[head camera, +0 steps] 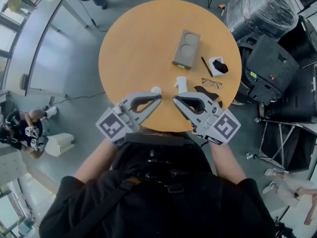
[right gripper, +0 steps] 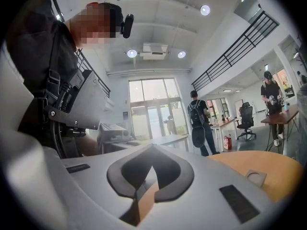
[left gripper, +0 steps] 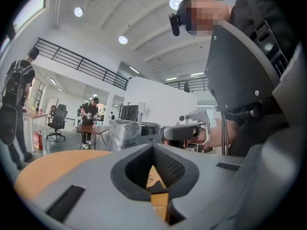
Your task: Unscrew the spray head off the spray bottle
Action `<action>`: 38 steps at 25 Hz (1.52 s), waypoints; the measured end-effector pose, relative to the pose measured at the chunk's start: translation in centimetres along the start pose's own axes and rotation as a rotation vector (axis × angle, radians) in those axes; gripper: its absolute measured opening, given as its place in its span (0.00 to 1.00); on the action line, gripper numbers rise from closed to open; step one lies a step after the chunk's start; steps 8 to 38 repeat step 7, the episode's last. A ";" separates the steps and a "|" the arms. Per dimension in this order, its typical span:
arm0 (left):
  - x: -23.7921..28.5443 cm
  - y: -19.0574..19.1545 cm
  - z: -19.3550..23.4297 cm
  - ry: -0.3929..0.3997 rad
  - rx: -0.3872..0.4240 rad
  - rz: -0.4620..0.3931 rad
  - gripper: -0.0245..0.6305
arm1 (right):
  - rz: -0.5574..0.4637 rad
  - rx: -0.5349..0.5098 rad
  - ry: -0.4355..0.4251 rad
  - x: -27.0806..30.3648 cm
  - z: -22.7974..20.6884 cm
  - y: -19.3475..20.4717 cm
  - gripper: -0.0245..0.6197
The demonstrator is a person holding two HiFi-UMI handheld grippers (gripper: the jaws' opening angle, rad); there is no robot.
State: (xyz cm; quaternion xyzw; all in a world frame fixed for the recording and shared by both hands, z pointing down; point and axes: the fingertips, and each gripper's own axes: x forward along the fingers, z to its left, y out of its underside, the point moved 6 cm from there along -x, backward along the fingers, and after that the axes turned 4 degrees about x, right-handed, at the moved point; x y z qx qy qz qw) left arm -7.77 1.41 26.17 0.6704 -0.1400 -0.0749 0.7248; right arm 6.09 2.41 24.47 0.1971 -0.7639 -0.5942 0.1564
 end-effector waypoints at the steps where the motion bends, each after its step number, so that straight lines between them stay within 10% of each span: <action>1: 0.0 0.0 -0.1 -0.001 0.000 0.000 0.05 | 0.002 0.002 -0.001 0.0 0.0 0.1 0.04; 38: 0.3 0.2 0.5 -0.014 -0.005 0.010 0.05 | 0.008 0.005 -0.005 0.2 -0.4 0.2 0.04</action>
